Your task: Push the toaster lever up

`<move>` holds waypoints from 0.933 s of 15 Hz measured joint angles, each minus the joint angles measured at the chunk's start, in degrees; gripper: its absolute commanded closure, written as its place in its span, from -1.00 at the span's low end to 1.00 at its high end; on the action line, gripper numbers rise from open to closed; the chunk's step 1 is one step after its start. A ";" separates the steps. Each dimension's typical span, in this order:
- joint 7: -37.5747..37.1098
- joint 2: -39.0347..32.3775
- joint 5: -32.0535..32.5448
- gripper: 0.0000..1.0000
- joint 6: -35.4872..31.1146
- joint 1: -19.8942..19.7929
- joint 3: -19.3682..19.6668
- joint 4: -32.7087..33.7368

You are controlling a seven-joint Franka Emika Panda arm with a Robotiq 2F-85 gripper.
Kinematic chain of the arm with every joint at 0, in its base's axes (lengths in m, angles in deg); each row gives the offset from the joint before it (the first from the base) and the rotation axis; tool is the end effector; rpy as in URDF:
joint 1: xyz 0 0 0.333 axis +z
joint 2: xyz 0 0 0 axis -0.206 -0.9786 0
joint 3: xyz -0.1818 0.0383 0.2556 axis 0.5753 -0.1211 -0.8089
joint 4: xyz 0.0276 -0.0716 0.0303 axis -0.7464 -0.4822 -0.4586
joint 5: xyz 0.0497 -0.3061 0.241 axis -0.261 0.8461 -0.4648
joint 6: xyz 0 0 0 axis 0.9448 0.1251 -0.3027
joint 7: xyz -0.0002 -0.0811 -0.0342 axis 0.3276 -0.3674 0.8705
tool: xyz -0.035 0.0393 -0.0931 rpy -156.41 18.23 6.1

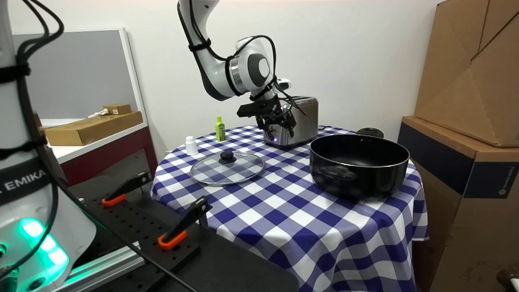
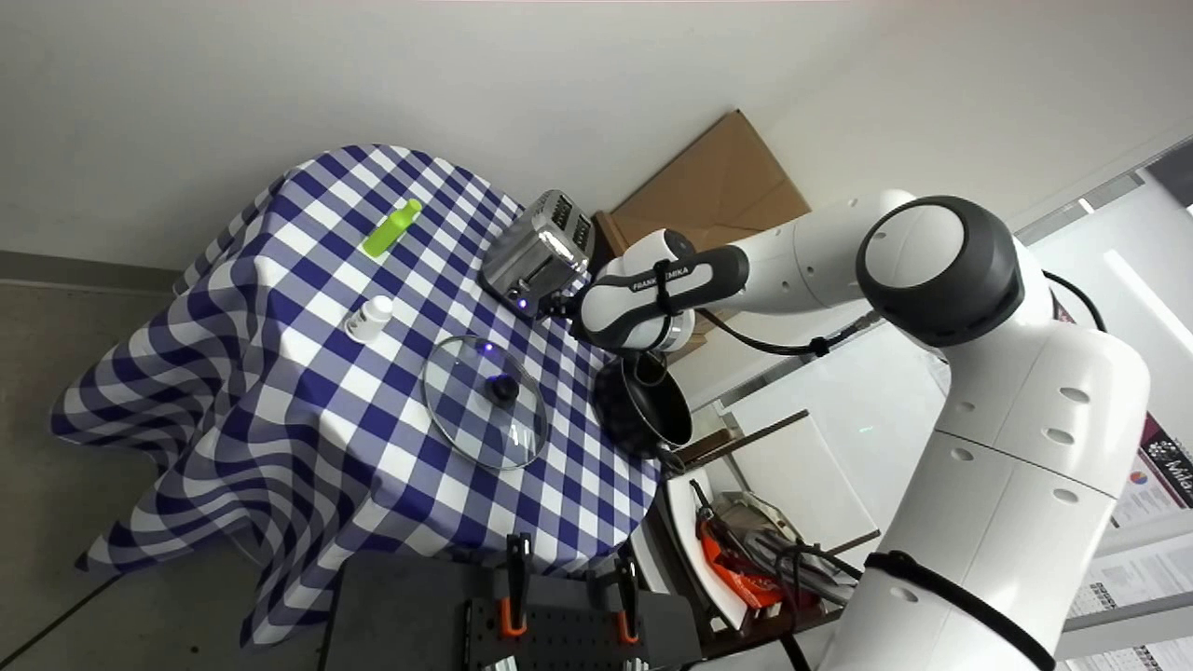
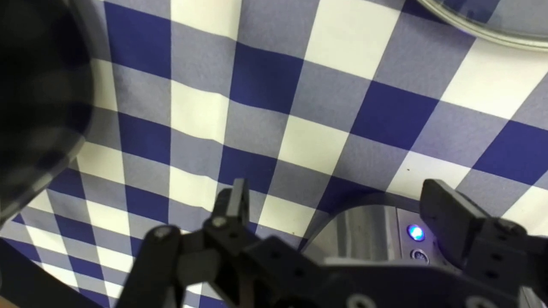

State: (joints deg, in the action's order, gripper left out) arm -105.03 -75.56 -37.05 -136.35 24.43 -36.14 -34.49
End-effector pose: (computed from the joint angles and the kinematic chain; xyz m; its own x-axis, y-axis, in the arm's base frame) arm 0.6070 -0.0069 0.1342 0.9529 0.0197 0.3026 -0.0371 -0.9828 0.1807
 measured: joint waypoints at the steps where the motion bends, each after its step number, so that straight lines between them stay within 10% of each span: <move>1: 0.00 -0.49 -0.21 -1.00 0.00 0.01 0.00 0.46; 14: 0.30 -5.69 -0.79 -1.00 0.00 0.66 0.12 5.94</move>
State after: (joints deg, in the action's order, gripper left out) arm -104.73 -81.25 -37.84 -136.35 25.09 -36.03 -28.55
